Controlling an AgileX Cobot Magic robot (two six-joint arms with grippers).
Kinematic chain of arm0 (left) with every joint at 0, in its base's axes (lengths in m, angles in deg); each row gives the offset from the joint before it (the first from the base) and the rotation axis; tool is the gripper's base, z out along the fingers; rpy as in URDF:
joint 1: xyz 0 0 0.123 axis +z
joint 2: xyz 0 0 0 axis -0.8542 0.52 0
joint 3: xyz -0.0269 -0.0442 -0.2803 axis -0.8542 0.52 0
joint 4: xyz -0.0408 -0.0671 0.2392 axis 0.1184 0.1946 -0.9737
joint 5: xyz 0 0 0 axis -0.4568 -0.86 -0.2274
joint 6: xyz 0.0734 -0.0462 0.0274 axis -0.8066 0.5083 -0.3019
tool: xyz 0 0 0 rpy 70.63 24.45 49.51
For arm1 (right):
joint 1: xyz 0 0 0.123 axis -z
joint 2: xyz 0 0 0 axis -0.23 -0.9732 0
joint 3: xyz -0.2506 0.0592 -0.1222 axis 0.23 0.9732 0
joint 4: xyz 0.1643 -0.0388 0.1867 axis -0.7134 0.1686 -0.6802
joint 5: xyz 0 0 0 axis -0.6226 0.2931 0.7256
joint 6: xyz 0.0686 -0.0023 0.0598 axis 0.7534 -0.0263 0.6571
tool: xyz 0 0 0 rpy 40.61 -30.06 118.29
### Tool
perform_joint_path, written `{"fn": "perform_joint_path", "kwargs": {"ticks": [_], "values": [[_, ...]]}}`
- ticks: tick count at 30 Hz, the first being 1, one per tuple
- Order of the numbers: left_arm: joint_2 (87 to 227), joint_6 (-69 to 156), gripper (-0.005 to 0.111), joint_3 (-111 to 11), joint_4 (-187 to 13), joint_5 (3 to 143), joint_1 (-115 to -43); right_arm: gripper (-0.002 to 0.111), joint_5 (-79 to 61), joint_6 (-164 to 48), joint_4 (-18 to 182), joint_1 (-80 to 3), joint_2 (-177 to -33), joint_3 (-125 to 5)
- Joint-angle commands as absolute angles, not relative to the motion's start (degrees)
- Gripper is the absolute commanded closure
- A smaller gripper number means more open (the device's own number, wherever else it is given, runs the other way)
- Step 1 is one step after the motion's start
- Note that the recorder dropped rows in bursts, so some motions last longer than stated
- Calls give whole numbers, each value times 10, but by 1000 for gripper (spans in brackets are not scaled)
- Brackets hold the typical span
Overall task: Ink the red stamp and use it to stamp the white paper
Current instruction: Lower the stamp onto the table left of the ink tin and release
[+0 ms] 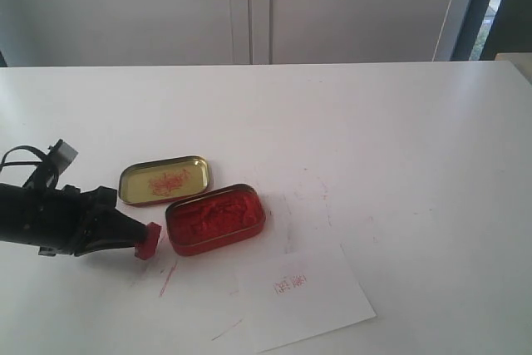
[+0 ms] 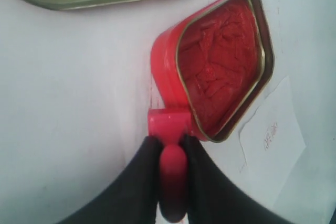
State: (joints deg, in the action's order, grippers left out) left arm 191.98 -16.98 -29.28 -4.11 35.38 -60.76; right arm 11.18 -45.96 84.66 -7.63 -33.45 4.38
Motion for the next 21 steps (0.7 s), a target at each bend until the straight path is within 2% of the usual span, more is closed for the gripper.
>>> {"fn": "perform_joint_path", "kwargs": {"ticks": [1,5,7,21], "values": [[1920,-175,107,-289,-30,356,-605,103,110,-459,849,-77,-332,47],[1920,-174,106,-289,-27,360,-605,103,110,-459,849,-77,-332,47],[1920,-173,101,-289,-24,362,-605,103,110,-459,849,-77,-332,47],[1918,-190,48,-289,-20,378,-605,103,110,-459,849,-77,-332,47]]}}
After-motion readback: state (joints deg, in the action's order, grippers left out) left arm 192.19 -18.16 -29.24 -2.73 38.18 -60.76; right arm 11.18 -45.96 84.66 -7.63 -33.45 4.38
